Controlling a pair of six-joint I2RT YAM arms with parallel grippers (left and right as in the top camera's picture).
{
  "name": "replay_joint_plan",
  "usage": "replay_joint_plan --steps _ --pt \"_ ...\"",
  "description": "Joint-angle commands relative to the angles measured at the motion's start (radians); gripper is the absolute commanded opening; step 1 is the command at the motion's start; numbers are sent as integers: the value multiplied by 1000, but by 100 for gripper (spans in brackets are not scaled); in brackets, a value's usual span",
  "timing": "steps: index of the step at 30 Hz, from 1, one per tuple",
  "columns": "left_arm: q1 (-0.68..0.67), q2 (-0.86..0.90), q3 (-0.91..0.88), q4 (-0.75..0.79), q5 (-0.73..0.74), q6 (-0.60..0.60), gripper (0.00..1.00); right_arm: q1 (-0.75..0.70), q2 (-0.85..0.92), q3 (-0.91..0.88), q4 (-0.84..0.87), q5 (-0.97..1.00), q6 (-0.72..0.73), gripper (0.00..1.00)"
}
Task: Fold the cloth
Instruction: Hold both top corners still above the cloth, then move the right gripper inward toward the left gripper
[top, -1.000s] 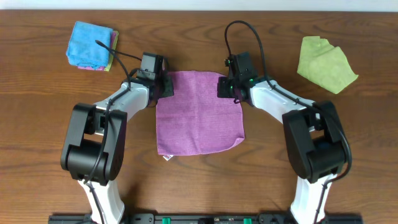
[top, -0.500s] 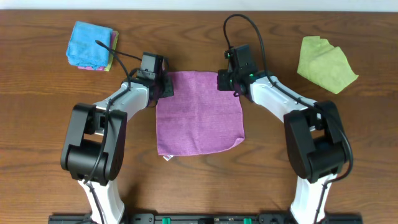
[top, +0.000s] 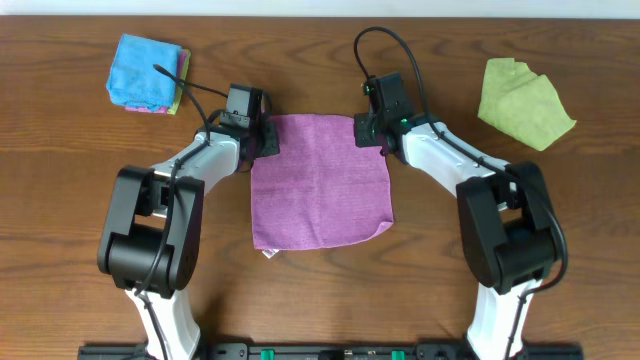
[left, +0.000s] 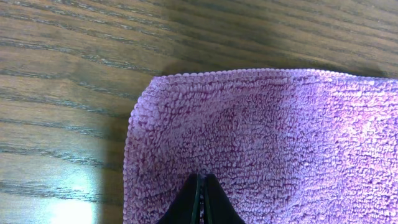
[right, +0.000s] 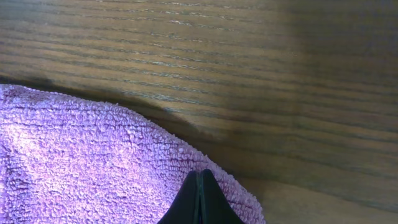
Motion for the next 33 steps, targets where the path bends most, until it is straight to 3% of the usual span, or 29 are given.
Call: replay_joint_plan --steps 1,33 --pt "-4 41 -23 -38 -3 18 6 -6 29 14 -6 15 -20 2" --pt "-4 41 -23 -77 -4 18 6 171 39 13 -80 -86 -20 2"
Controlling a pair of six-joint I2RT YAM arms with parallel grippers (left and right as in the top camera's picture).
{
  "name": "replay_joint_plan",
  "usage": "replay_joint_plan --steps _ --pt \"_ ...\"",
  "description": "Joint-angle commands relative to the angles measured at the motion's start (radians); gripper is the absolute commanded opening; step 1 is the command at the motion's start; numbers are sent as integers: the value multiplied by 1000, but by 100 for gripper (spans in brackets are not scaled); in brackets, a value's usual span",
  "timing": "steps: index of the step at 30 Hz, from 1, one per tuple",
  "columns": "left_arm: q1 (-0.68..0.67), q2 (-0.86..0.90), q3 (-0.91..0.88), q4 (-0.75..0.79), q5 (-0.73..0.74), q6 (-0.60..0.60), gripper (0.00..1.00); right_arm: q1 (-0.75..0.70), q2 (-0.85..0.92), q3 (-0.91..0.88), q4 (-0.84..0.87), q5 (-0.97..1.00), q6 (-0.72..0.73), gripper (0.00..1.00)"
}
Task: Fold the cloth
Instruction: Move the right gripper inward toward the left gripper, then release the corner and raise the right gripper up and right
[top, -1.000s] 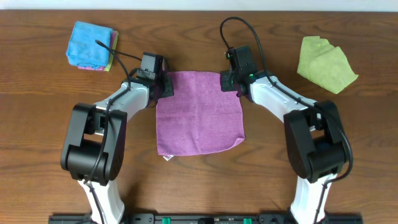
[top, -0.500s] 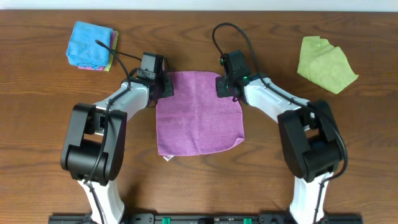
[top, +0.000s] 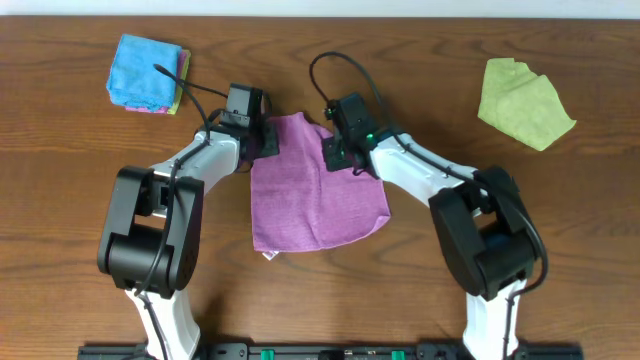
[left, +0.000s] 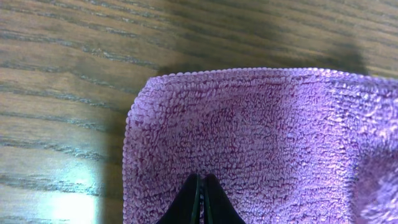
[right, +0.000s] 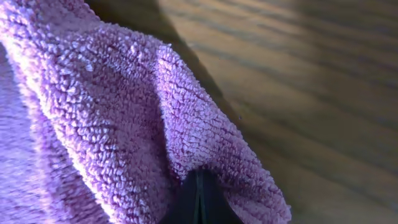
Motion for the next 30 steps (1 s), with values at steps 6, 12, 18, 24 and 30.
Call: replay_joint_plan --steps 6,12,18,24,30 --pt "-4 41 -31 -84 -4 18 6 -9 18 12 -8 -3 -13 2" --pt "-4 41 -31 -120 -5 18 6 -40 18 12 -9 -3 -13 39" --pt "-4 41 -31 -124 -4 18 6 -41 18 12 -16 -3 -13 99" --pt "-4 41 -31 -140 -7 42 6 -47 18 12 -14 36 -28 99" --pt "-4 41 -31 -156 -8 45 6 -66 14 32 -21 120 -28 99"
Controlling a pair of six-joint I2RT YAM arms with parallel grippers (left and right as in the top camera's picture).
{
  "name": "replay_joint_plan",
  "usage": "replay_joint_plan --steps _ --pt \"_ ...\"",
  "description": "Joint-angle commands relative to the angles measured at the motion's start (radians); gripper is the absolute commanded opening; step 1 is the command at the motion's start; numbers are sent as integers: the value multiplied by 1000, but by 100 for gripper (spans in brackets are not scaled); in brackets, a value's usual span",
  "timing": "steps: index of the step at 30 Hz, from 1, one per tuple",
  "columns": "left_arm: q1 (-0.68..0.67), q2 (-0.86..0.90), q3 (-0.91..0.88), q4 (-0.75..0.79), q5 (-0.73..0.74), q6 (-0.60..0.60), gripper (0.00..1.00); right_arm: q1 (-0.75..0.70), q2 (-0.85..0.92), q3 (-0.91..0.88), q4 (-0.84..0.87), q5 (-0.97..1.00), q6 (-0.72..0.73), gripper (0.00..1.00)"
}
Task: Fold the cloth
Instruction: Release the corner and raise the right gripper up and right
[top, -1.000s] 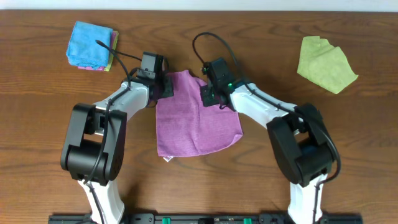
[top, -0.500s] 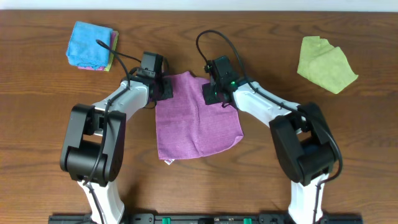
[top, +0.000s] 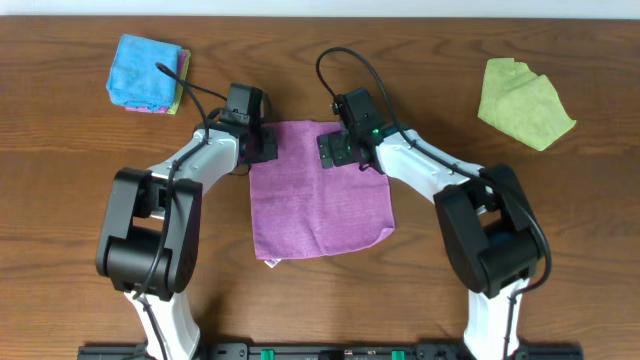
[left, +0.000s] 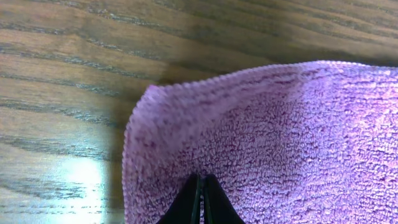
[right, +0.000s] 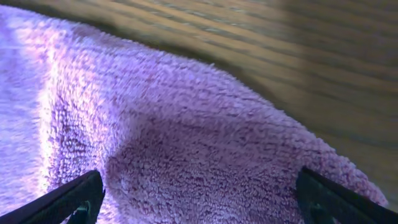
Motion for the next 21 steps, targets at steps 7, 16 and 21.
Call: replay_joint_plan --steps 7,16,21 --pt "-4 53 -46 -55 -8 26 6 -73 7 119 -97 92 -13 99" --pt "-4 53 -46 -67 -8 26 6 -160 6 206 -340 -232 -13 99" --pt "-4 53 -46 -86 -8 26 6 -283 6 179 -386 -425 -23 99"
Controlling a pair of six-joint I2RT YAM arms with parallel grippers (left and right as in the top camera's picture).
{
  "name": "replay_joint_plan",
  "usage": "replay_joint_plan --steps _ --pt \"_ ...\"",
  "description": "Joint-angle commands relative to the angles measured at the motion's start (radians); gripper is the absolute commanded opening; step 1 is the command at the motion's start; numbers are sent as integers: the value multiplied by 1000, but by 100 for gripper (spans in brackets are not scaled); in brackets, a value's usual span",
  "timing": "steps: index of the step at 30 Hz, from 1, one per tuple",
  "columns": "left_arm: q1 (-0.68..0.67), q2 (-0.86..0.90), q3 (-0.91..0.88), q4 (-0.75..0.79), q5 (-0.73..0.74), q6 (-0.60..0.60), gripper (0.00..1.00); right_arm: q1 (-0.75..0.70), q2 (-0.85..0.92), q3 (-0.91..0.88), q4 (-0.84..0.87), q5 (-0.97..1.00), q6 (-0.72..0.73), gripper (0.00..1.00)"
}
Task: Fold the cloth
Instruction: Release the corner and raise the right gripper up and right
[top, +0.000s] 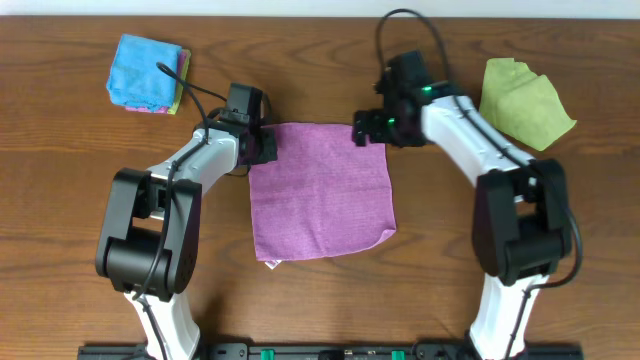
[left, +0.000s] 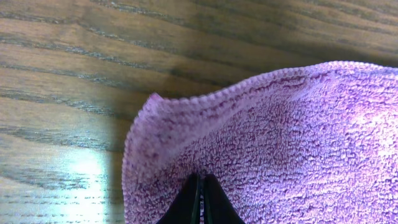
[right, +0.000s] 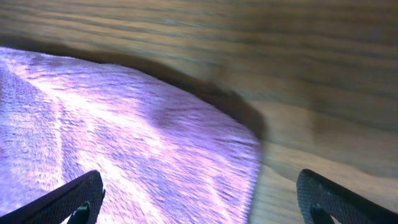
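A purple cloth (top: 320, 190) lies spread flat on the wooden table between the two arms. My left gripper (top: 262, 148) is shut on its far left corner; the left wrist view shows the closed tips (left: 201, 186) pinching the pile, with the cloth (left: 280, 143) edge slightly raised. Over the far right corner hovers my right gripper (top: 366, 131), open. In the right wrist view the cloth (right: 124, 137) corner lies between the spread fingers (right: 81, 199), and nothing is held.
A folded blue cloth (top: 148, 73) on a small stack of others sits at the far left. A crumpled green cloth (top: 525, 102) lies at the far right, just beyond the right arm. The table's far edge runs close behind both grippers.
My right gripper, still open, has moved right from the middle of the cloth's far edge to its far right corner. The left gripper stays shut on the left corner.
Both grippers were shut on the cloth's far corners with the cloth flat. Then the right one held its corner lifted and carried toward the middle. Later it was open over the far edge with the cloth flat again, and now it stands open at the right corner.
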Motion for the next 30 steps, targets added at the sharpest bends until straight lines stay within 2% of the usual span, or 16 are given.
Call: replay_joint_plan --steps 1,6,11,17,21,30 --pt "-4 56 -50 -59 -8 17 6 -72 6 -18 -14 -175 -37 99" --pt "-4 56 -50 -60 -8 16 6 -126 6 -70 13 -278 -44 98" --pt "-4 56 -50 -62 -7 12 6 -153 6 -174 142 -484 -30 99" --pt "-4 56 -50 -62 -8 8 6 -153 6 -240 225 -555 30 99" --pt "-4 56 -50 -61 -8 5 6 -154 6 -309 313 -580 124 99" --pt "-4 56 -50 -62 -8 5 5 -144 7 -420 747 -631 361 99"
